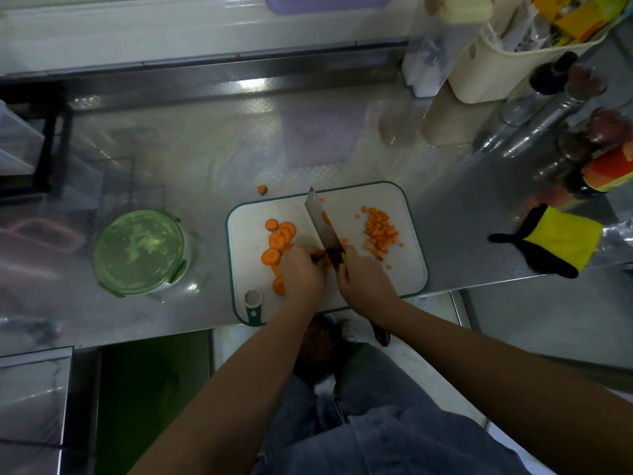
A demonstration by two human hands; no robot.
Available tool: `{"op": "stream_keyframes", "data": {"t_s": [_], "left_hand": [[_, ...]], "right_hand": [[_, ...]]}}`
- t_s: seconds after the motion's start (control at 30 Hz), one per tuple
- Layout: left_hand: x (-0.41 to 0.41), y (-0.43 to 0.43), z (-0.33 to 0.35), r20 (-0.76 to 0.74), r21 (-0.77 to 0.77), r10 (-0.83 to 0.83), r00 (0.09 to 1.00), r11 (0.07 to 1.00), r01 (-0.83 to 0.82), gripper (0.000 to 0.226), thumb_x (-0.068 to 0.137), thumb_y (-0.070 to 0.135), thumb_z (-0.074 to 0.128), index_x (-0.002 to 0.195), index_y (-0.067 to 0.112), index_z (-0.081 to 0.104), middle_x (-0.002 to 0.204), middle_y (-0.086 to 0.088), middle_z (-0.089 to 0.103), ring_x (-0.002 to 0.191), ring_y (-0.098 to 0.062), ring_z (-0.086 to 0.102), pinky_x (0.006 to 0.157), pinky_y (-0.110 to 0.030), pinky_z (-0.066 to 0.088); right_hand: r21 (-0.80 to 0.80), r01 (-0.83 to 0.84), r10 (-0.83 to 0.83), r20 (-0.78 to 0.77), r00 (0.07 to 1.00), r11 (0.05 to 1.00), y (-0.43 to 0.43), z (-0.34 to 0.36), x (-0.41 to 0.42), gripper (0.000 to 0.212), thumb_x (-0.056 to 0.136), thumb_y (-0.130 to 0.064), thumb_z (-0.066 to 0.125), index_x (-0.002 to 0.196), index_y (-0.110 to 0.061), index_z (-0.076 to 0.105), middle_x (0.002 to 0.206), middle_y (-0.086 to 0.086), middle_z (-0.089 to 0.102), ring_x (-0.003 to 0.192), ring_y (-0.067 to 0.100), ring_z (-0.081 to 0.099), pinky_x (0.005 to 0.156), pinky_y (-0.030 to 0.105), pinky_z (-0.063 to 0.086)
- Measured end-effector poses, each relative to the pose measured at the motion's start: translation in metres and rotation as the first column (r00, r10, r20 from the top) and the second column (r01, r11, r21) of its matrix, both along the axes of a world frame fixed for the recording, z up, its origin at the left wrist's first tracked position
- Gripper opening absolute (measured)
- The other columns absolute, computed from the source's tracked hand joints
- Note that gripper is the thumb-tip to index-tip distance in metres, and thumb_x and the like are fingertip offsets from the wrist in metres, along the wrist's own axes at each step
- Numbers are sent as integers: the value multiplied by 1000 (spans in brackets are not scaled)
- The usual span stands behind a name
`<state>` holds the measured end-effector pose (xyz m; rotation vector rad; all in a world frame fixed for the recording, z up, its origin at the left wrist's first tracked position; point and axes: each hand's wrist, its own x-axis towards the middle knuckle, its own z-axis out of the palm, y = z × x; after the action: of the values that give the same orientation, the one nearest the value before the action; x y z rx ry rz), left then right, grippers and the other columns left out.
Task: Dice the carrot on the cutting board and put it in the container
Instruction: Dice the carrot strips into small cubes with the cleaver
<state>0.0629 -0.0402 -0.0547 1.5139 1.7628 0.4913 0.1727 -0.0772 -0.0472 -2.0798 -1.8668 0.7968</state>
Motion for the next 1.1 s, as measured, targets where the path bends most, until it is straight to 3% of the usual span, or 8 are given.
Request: {"op": "stream_keyframes", "data": {"t_s": [0.27,0.4,0.47,0.63,0.77,0.87,1.0,1.1], "left_hand": [[-1,0,0,-12,-3,0,1000,1000,0,16,83,4,64,92,8,77,94,-7,74,79,-9,58,65,-13,32],[-2,2,1,5,-35,35,999,999,-35,13,80,7,70,91,9,76,98,-5,74,90,-16,65,79,-20,45],[-2,3,2,-9,-38,42,999,998,-42,12,79,11,71,91,10,75,97,-3,73,88,-14,64,75,-20,43],[-6,0,6,-29,-9,40,999,999,-40,12,86,14,66,94,12,74,99,-3,72,85,-11,60,68,-15,34],[-16,-3,8,-96,29,58,994,998,-56,18,90,14,59,102,15,72,104,-2,71,97,-19,62,70,-15,30],[-22,-5,5,-132,35,45,990,999,-40,17,90,15,58,100,16,72,103,-3,71,98,-24,61,75,-25,36],[-24,-8,4,-108,30,20,994,999,-17,17,90,18,60,102,14,72,104,-3,71,97,-22,62,73,-21,33],[-25,-10,6,-79,23,20,997,1000,-18,18,89,16,61,103,12,71,104,-5,71,98,-23,62,74,-21,34]], "right_hand": [[-8,15,-15,26,1000,1000,3,-4,1,41,98,-20,40,135,-3,39,95,19,63,83,35,60,66,42,48],[5,100,-100,-17,995,995,10,2,17,16,97,-16,42,103,-3,48,84,13,55,72,26,51,60,34,35],[3,94,-94,-62,994,996,11,7,22,9,97,-14,43,94,-6,46,75,7,47,65,22,45,59,32,30],[41,60,-56,-105,993,997,5,11,21,21,96,-13,45,111,1,52,90,16,59,80,31,56,64,29,31],[53,40,-33,-115,993,998,-2,9,11,37,97,-15,45,129,1,46,106,20,61,95,34,58,77,35,43],[6,-23,23,-114,993,1000,-10,7,5,39,98,-18,42,134,-1,42,92,18,63,79,31,60,67,37,45],[9,55,-54,-80,995,998,-14,3,20,32,98,-15,43,125,2,46,84,21,61,73,34,58,63,41,44],[2,170,-170,-1,985,985,-7,5,39,24,99,-14,41,113,4,49,85,23,59,75,34,57,59,33,32]]}}
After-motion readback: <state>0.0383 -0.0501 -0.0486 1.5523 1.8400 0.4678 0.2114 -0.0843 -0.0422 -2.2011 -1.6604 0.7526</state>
